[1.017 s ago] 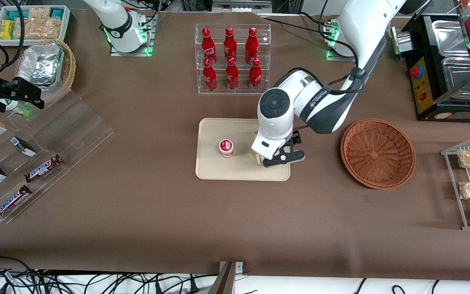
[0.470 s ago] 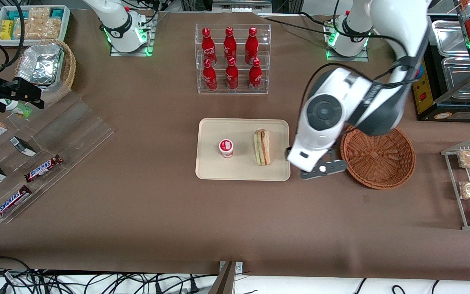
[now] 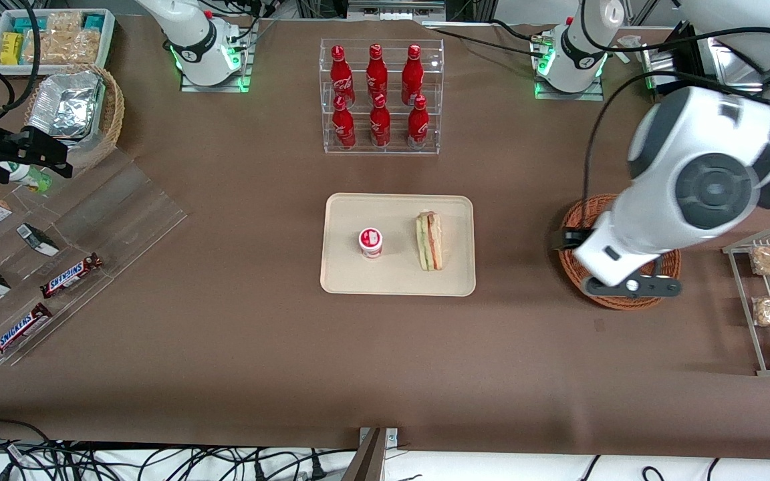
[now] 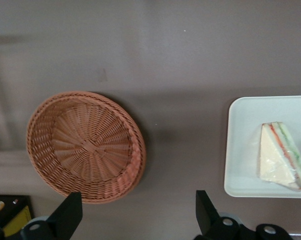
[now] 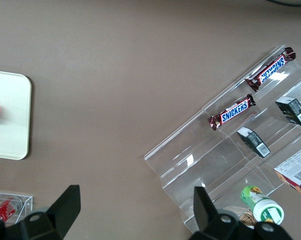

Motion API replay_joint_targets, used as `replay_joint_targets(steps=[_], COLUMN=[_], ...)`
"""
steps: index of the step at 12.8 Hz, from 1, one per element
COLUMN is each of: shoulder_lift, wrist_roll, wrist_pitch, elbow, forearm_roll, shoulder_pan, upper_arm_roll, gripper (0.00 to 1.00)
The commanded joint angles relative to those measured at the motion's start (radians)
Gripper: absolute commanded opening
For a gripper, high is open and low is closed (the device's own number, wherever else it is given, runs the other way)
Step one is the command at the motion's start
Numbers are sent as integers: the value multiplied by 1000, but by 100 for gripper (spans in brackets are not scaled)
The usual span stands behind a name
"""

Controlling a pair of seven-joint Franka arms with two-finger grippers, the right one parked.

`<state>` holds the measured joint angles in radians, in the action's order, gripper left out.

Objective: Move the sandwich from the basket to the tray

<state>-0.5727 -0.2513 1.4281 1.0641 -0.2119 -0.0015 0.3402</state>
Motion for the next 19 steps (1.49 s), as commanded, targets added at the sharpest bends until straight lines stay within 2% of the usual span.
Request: replay_joint_targets(steps=[1,3,6,10,15,19], shoulder_lift=[27,45,42,25,17,14], wrist_roll=[201,347,490,491,427,380], wrist_pitch=[-21,-21,-17,9,98,100], elbow=[-16,-12,-7,-6,2,2], forearm_roll=[119,155,184,195,270,270], shoulder_pan=[-34,-48,-64,-75,-74,-74], upper_arm_roll=[-185,-286,-381,-383,-385,-386], gripper=[100,100,100,100,100,100])
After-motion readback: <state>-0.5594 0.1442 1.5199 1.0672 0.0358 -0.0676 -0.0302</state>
